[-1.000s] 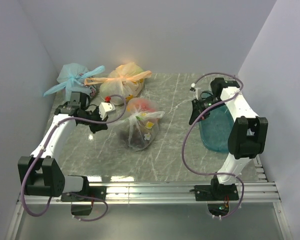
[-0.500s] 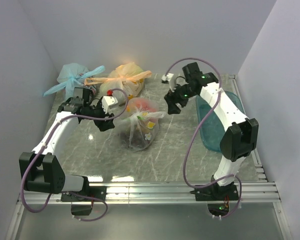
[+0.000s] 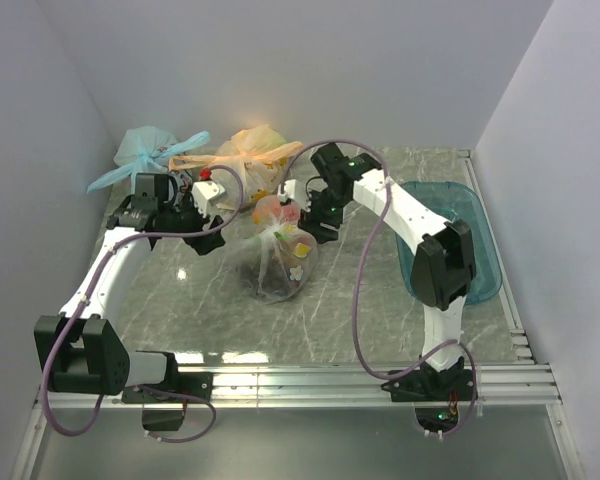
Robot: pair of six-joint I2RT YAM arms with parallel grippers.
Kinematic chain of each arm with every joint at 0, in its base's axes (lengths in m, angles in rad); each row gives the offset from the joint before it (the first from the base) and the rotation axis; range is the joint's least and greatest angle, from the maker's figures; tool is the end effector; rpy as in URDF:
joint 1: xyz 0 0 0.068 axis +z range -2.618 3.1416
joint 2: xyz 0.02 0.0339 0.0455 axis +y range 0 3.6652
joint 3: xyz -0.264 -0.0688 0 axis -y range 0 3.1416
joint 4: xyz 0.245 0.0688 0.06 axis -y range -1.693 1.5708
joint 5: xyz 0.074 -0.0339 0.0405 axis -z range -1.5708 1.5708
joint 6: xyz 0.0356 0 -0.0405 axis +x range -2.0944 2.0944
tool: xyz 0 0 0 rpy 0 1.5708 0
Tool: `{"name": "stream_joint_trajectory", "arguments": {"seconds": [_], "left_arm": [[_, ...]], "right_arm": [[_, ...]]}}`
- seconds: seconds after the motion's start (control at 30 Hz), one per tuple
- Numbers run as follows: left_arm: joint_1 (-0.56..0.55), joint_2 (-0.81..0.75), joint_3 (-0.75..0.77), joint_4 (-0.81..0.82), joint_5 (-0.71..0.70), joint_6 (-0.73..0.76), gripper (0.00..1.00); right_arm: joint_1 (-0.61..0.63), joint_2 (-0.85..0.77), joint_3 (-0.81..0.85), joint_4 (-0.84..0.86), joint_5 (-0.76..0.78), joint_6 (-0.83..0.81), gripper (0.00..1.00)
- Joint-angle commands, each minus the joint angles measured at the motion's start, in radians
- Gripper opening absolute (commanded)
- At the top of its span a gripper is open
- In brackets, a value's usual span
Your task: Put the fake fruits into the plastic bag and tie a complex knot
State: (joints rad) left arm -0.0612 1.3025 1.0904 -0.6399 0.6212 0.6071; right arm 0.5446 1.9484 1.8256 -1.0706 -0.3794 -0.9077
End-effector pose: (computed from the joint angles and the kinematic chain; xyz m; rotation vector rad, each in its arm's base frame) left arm 0.2682 -0.0372 0.2977 0.9966 2.0413 -0.4687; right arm 0.3415 0.2223 0.2889 -1.8499 1.9354 0.4130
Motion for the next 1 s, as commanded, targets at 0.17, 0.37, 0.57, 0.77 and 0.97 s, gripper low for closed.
{"name": "stream_joint_trajectory", "arguments": {"seconds": [0.17,0.37,0.57,0.77,0.97], "left_arm": [[-0.017,0.003,-0.026,-0.048,-0.014,0.088,0.90],[-0.055,0.017,-0.083,-0.011,-0.070,0.285,0.92],[-0.138,0.130,-0.083,0.133,-0.174,0.269,0.86],[-0.189,0.250,-0.032,0.244,-0.284,0.168,0.27],[-0.128,0.213,-0.044,0.226,-0.334,-0.024,0.00]], "right_arm": [[0.014,0.052,0.006,0.014,0.089,-0.039,0.42],[0.015,0.020,-0.041,0.056,0.088,0.012,0.00],[0.014,0.007,-0.052,0.063,0.073,0.035,0.00],[0.009,-0.017,-0.069,0.126,0.083,0.118,0.00],[-0.024,-0.066,-0.164,0.260,0.213,0.344,0.00]]}}
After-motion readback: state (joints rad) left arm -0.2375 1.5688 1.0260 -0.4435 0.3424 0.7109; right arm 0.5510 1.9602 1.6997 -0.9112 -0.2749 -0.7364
